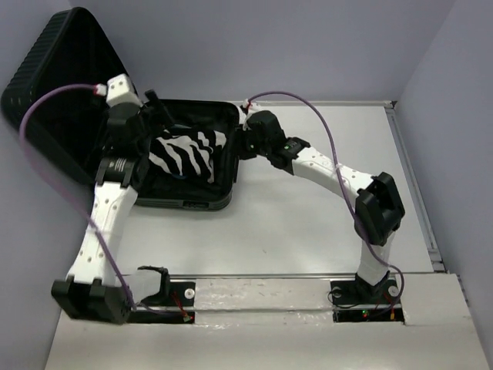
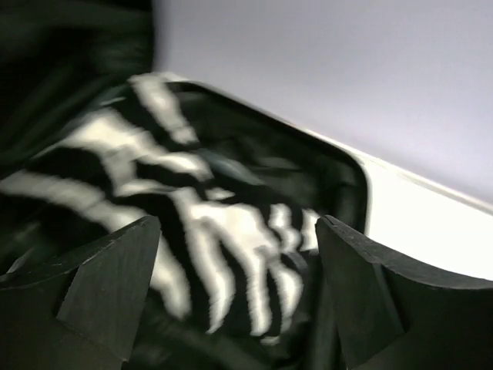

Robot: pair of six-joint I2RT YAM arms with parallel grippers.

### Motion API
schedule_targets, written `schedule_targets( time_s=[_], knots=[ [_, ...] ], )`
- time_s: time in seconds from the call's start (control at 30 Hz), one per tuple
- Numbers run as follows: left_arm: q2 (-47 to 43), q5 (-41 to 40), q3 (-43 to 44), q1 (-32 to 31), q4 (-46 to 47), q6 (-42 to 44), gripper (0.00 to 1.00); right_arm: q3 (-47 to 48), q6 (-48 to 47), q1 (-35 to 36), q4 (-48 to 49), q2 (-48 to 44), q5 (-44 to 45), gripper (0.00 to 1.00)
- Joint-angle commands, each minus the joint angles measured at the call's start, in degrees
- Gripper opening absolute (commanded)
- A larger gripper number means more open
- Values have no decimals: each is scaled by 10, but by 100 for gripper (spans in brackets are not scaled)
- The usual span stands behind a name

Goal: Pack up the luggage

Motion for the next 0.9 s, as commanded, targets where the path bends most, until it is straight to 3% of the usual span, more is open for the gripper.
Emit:
schedule_targets(
  time_s=[0.0, 0.03, 0.1, 0.17, 0.23, 0.27, 0.4, 0.73, 0.87],
  knots=[
    [-168, -245, -113, 13, 11, 11, 93, -129, -22, 5, 73, -92, -51, 14],
    [-198, -310, -131, 18, -14, 12, 93, -164, -22, 5, 85, -109, -60, 14],
    [-215, -358, -148, 36, -33, 26, 94, -192, -21, 0, 101, -119, -86, 16],
    [-239, -376, -175, 100, -47, 38, 94, -225, -17, -5, 116, -135, -97, 22],
    [-256, -388, -199, 124, -17, 44, 95, -243, -16, -6, 146, -144, -129, 30],
    [-253, -393, -216, 158, -7, 44, 96, -248, -20, -13, 148, -147, -150, 39],
    [-144, -382, -148, 221, -24, 29, 97, -261, -17, -35, 152, -152, -170, 54],
    [8, -368, -11, 227, 13, 103, 94, -268, -10, -59, 160, -133, -216, 56],
    [36, -382, -3, 228, 15, 108, 77, -268, -13, -59, 160, -130, -206, 59]
  ],
)
